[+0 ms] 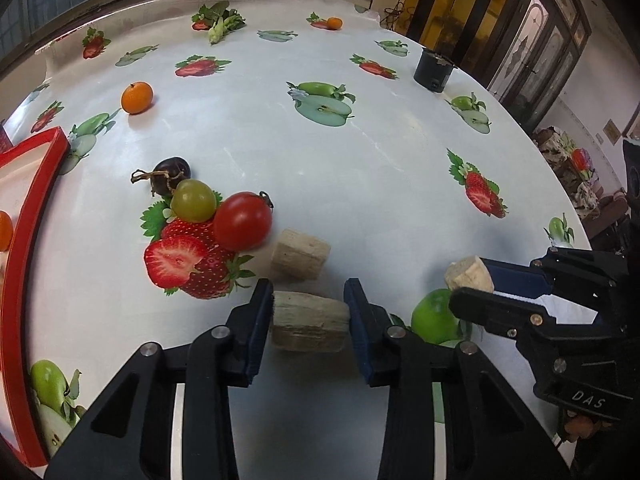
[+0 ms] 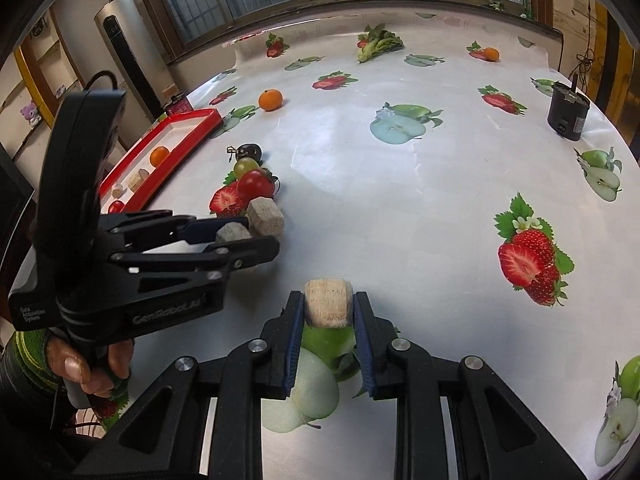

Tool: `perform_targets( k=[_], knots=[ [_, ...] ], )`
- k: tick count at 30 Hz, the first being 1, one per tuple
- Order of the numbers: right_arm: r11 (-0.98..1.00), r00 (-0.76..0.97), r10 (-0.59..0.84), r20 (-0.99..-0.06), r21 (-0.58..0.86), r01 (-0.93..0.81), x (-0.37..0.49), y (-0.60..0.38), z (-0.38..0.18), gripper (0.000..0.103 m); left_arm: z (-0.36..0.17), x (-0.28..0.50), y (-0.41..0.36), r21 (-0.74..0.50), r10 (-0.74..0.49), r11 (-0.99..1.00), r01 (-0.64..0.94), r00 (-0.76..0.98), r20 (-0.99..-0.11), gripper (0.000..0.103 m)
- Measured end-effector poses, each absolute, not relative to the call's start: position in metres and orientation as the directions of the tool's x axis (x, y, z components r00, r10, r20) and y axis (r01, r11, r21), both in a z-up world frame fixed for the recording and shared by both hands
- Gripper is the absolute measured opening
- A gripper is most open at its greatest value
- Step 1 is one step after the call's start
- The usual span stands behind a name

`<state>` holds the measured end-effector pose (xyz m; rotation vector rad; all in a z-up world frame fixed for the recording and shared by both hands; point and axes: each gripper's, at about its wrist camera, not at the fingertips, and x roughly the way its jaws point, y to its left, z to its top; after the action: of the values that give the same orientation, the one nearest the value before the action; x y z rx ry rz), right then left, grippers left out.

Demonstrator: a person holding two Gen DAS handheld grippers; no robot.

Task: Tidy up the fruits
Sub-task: 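Grasp a small beige cylinder with the right tool while the left tool holds its cylinder, then carry both beige cylinders over the tray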

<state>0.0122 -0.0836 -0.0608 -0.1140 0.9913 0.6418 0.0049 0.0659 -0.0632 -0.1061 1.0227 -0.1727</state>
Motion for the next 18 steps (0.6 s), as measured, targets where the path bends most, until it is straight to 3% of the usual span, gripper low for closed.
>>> perform_targets(
  k=[18],
  knots=[
    [0.745,0.359,0.532,-0.767,0.222,-0.629,0.014,-0.025,-0.032,0.025,-0.028,-0.014,0.128,-0.119,-0.081,0.993,-0.024,0.596,-0.798,0.034]
  ],
)
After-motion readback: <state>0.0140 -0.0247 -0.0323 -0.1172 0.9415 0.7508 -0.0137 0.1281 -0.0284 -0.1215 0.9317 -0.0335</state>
